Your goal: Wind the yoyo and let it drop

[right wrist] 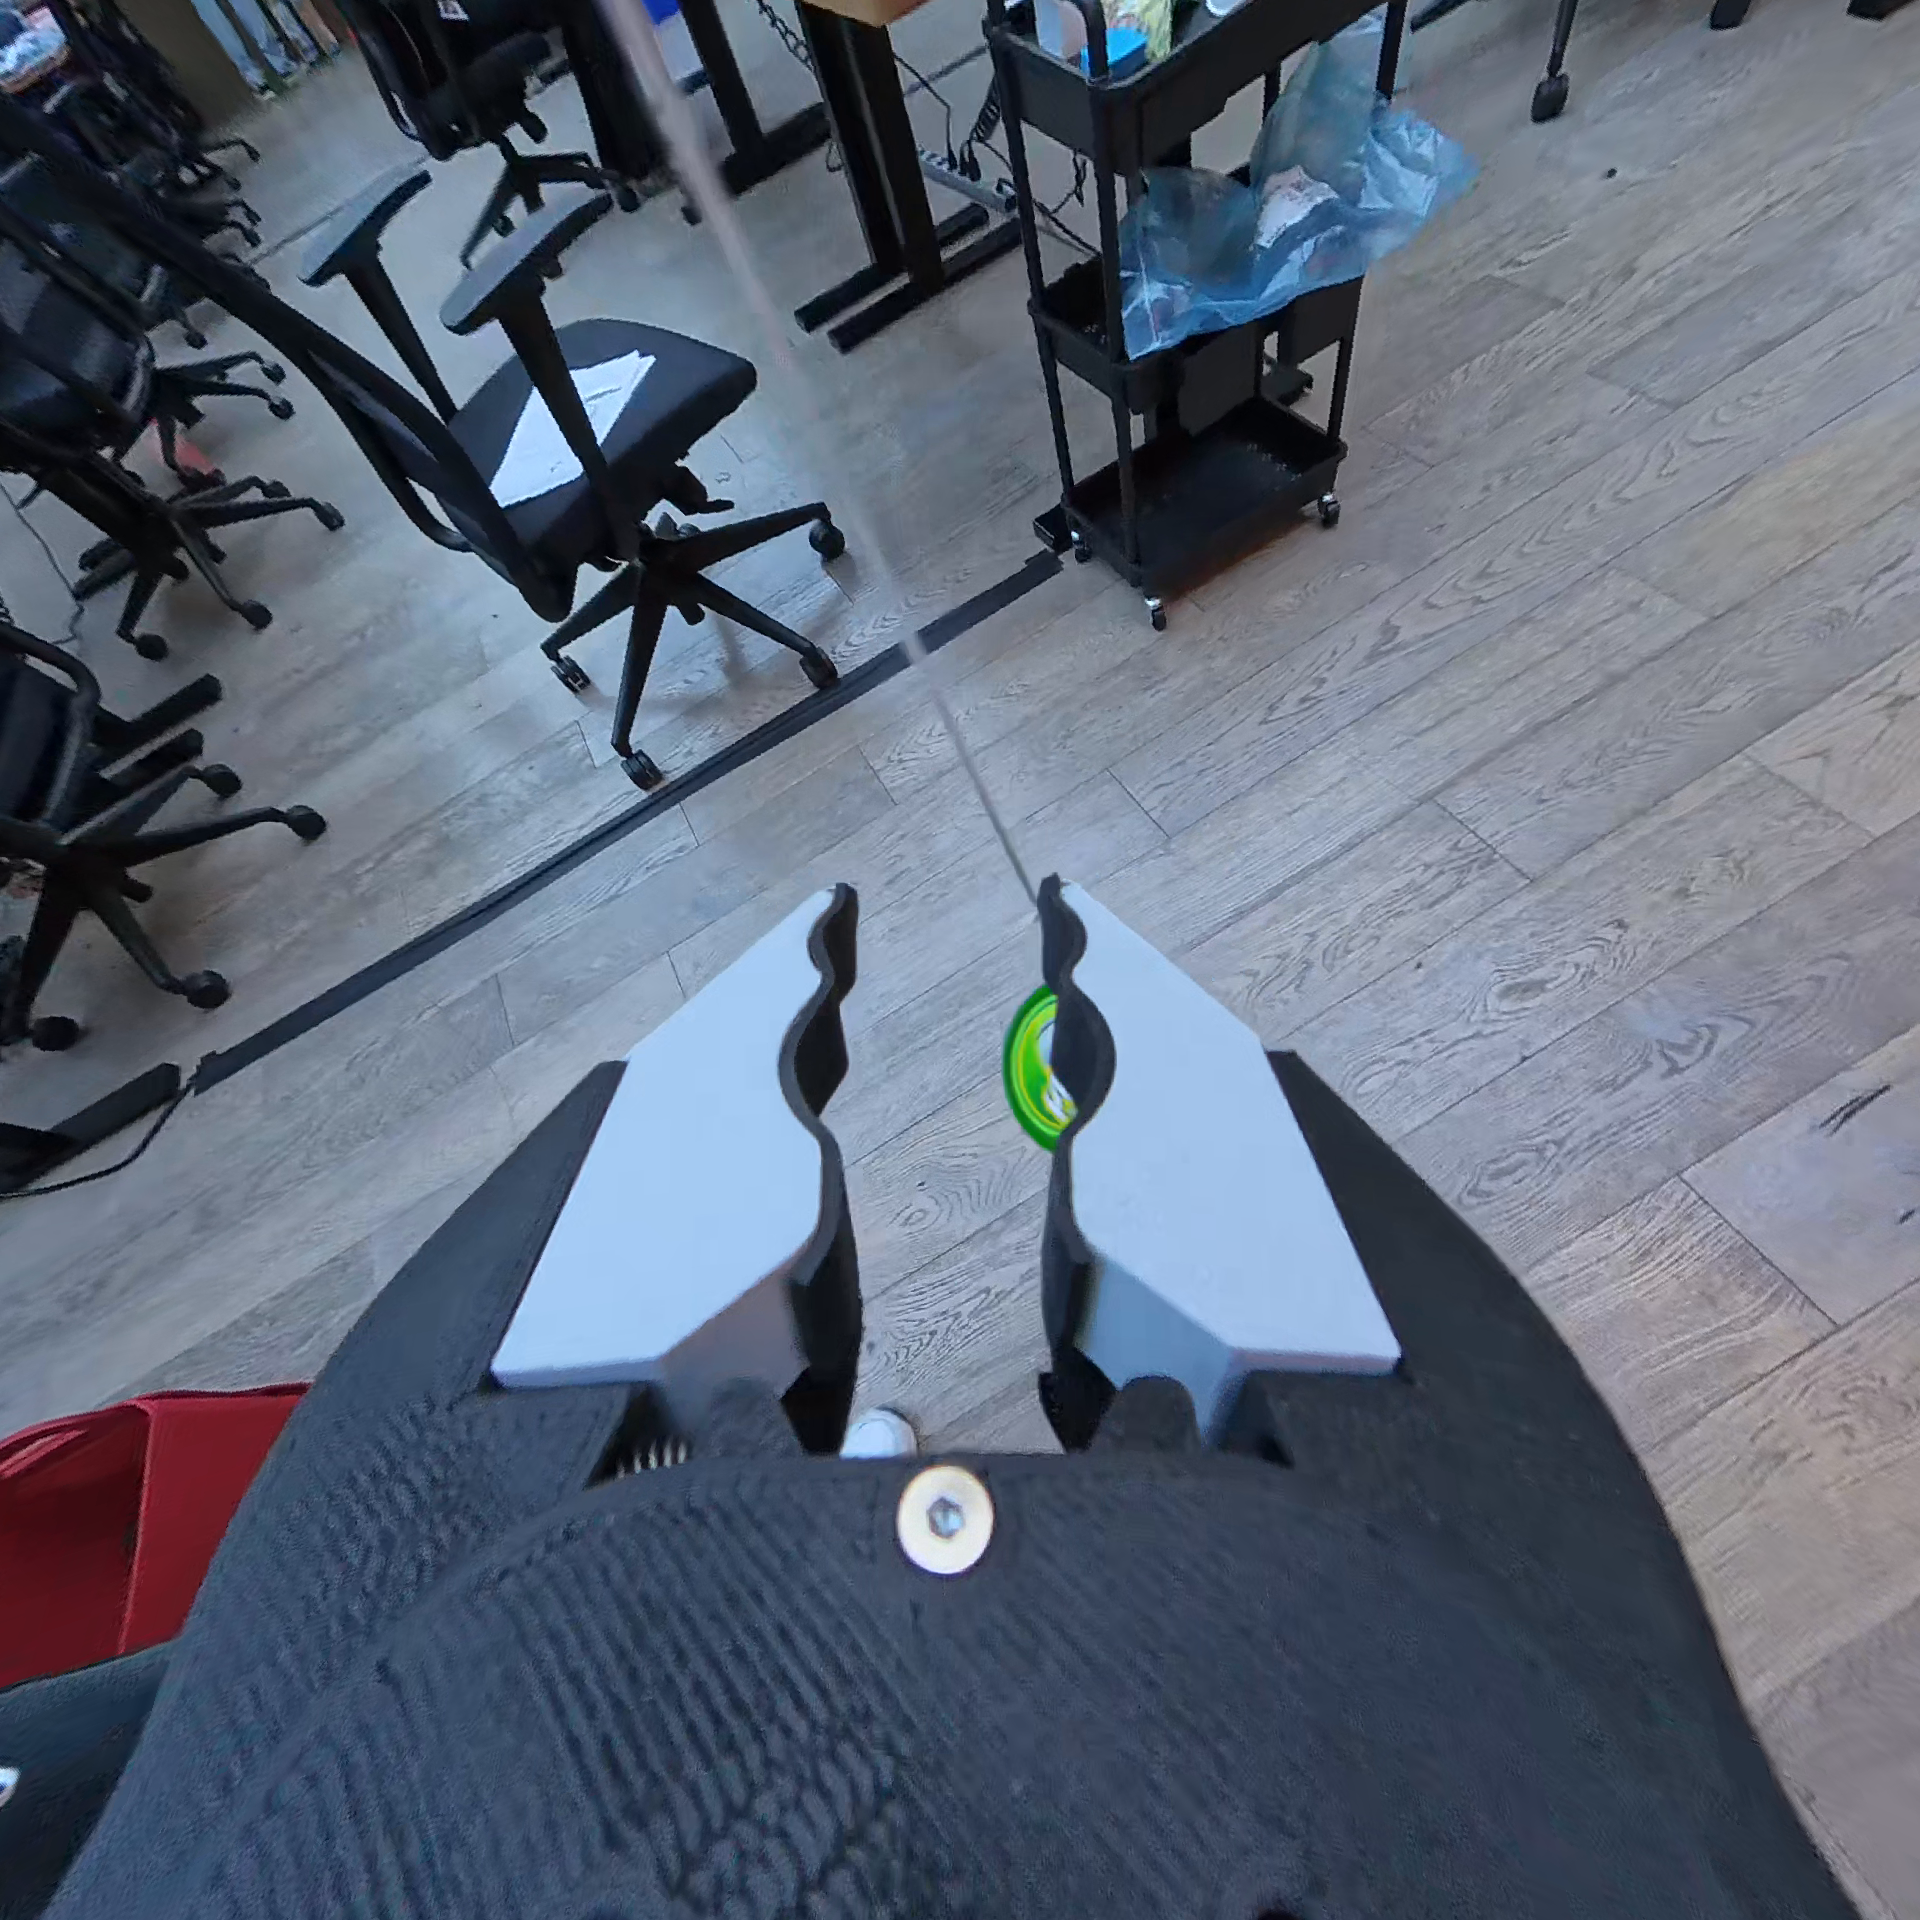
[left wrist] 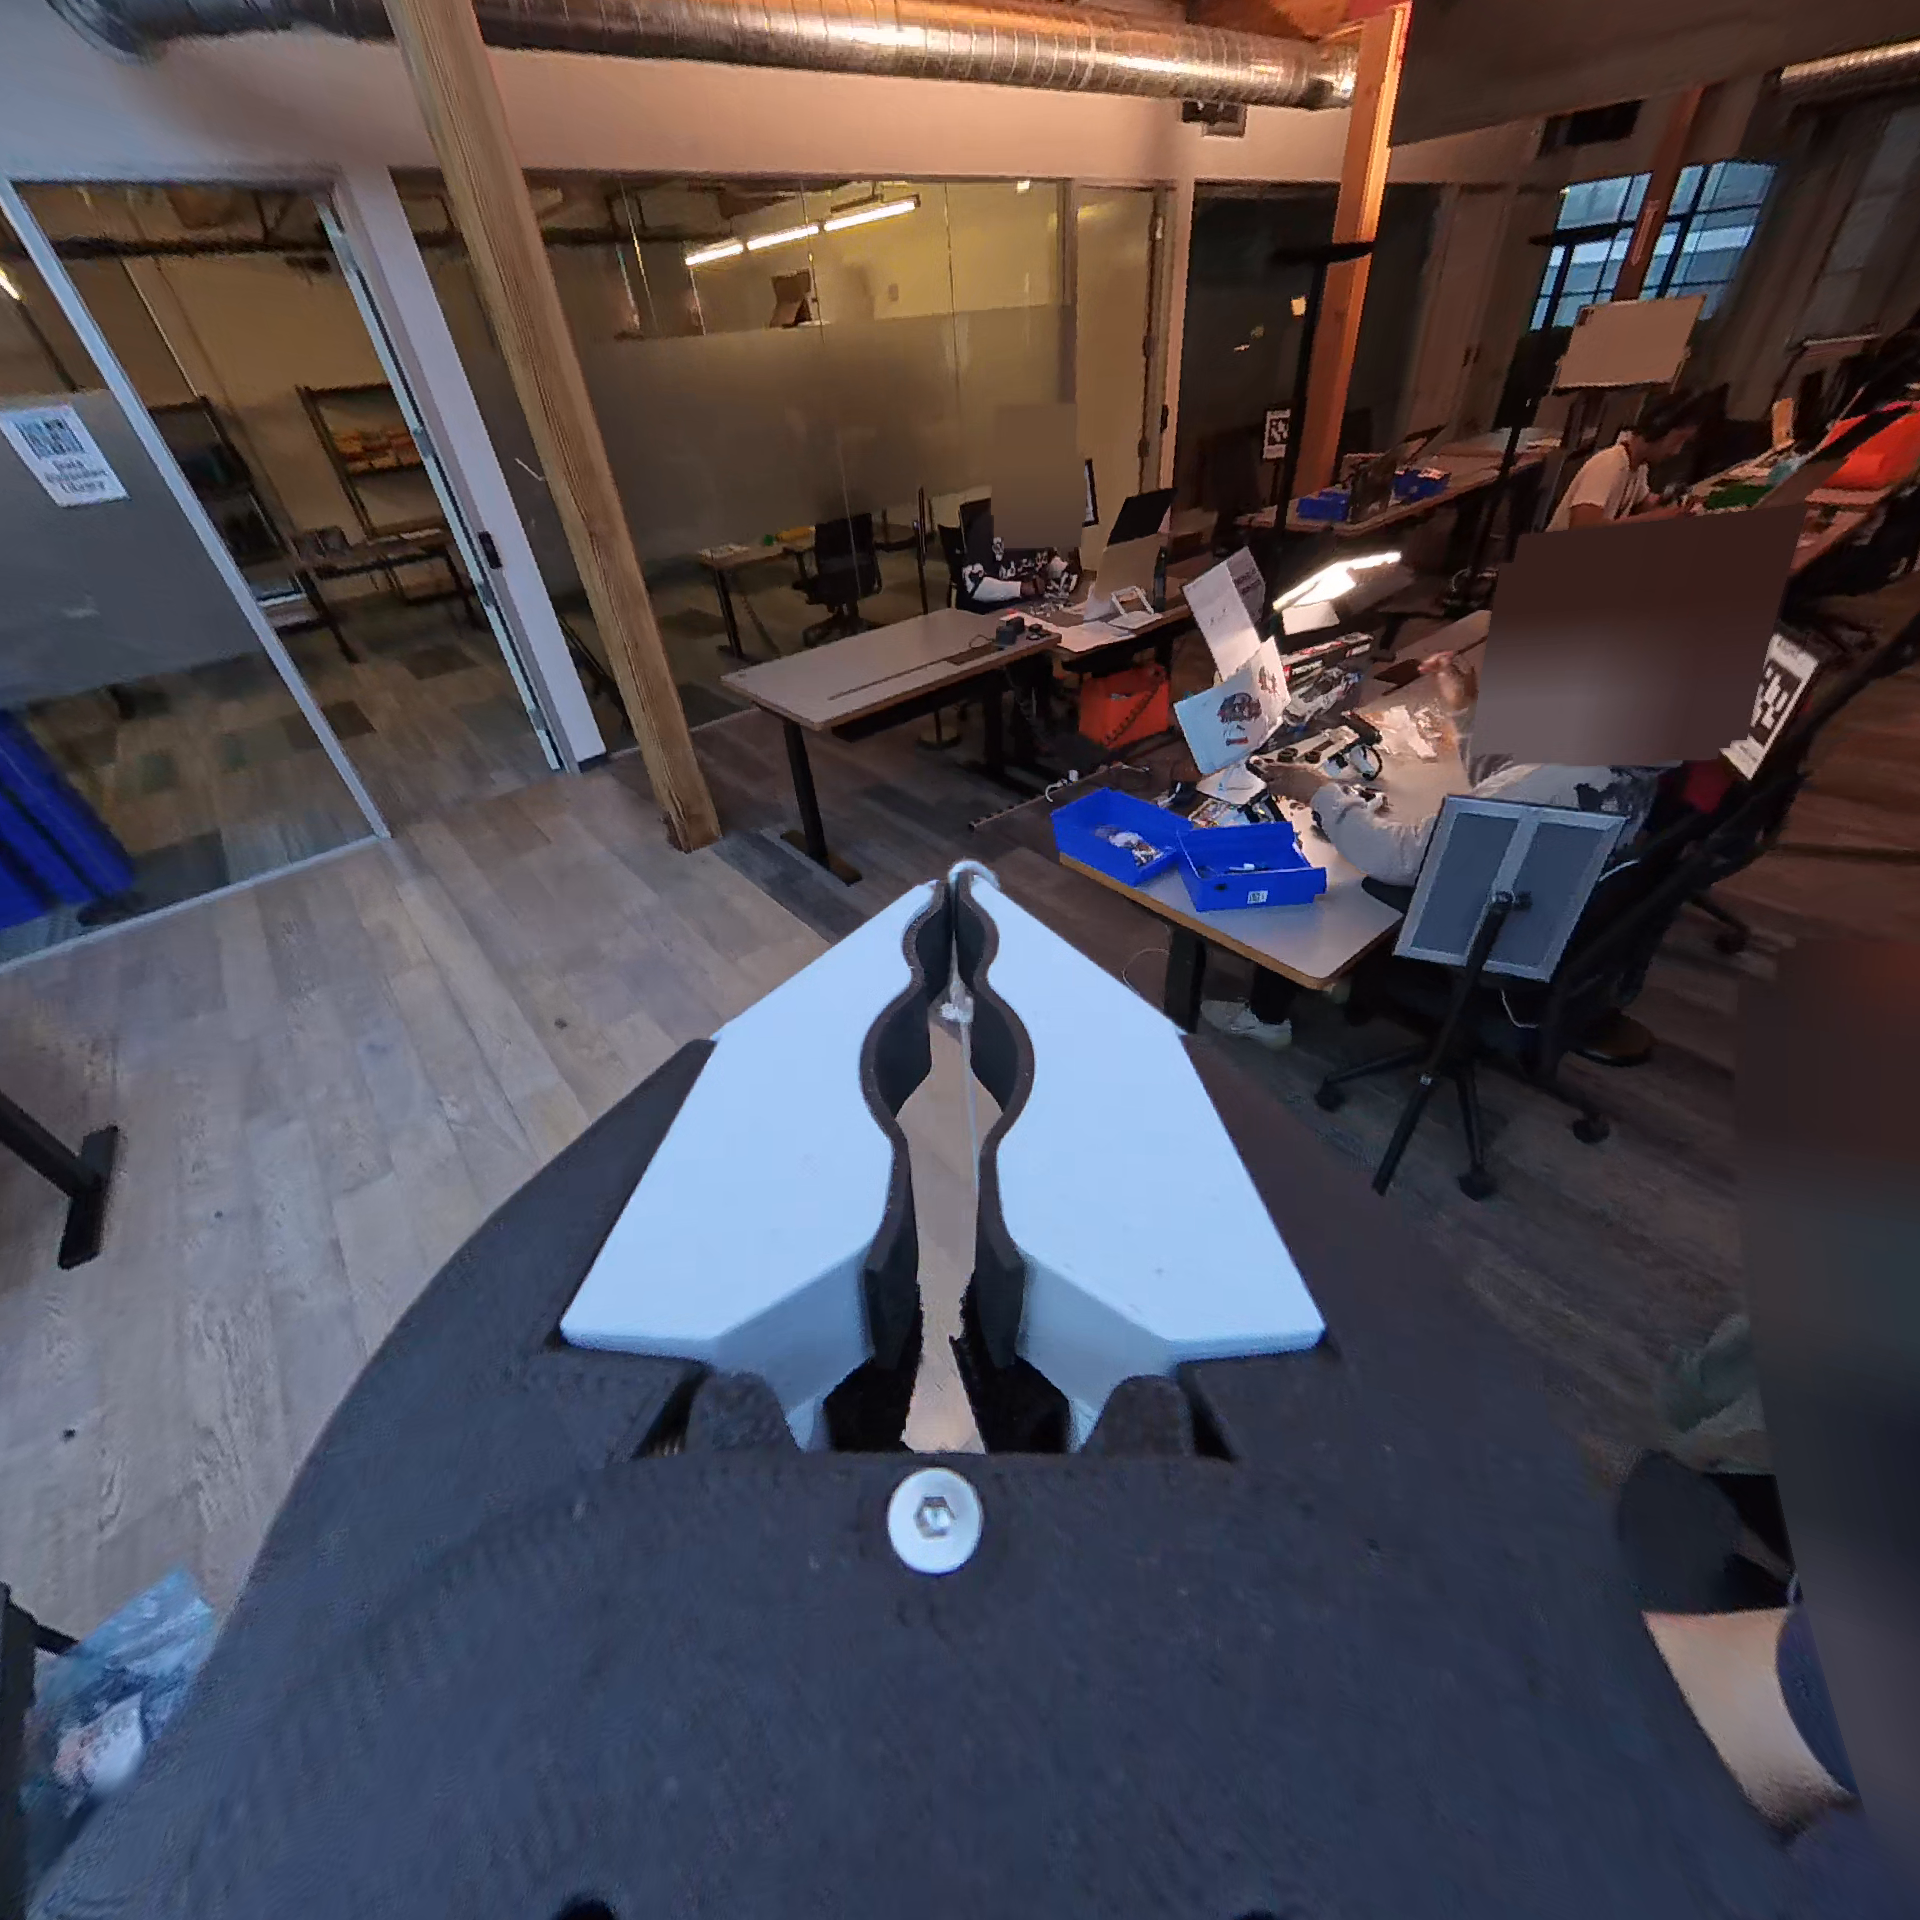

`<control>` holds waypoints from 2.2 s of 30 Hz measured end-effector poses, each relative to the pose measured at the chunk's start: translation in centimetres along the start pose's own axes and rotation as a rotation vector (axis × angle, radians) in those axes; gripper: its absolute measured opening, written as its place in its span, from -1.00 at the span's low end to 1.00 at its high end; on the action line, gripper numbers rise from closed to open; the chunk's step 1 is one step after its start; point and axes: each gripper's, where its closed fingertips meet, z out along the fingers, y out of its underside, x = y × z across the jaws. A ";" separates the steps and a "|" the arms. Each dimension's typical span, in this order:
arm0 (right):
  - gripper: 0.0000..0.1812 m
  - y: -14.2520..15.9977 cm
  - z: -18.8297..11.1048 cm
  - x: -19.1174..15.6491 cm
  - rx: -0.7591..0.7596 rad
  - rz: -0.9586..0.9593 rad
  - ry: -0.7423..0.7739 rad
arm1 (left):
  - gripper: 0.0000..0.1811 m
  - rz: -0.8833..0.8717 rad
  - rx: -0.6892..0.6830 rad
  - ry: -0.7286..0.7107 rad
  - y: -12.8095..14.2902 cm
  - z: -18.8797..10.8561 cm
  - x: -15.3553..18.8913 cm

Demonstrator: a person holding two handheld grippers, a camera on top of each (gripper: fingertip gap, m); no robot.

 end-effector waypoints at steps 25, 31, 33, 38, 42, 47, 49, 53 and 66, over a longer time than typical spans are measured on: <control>-0.45 3.1 -4.4 -20.0 -0.023 -0.130 -0.788 | -1.00 -0.035 0.024 -0.029 -10.6 -6.6 3.9; -1.00 3.8 3.5 -18.7 -0.106 -0.172 -0.568 | -1.00 0.025 0.072 -0.122 -14.6 -9.2 4.9; -1.00 2.6 3.7 -18.2 -0.055 -0.129 -0.580 | -1.00 0.050 0.095 -0.171 -15.7 -10.6 4.6; -0.98 1.6 3.1 -15.7 -0.003 -0.096 -0.551 | -1.00 0.040 0.132 -0.230 -16.4 -13.5 3.0; -0.70 1.6 1.7 -14.2 -0.014 0.003 -0.614 | -1.00 -0.014 0.181 -0.225 -16.0 -14.3 1.3; -0.31 1.0 -1.6 -11.3 0.062 0.021 -0.577 | -1.00 -0.054 0.184 -0.180 -15.5 -12.8 1.1; -0.13 1.0 -3.0 -10.7 0.086 -0.002 -0.528 | -1.00 -0.026 0.157 -0.179 -15.3 -11.7 1.6; 0.14 2.5 -5.0 -9.0 0.053 -0.051 -0.314 | -1.00 -0.001 0.129 -0.171 -15.3 -9.9 2.5; 0.10 4.8 -0.3 -9.1 -0.119 0.320 0.016 | -1.00 0.027 0.076 -0.217 -16.0 -4.7 3.8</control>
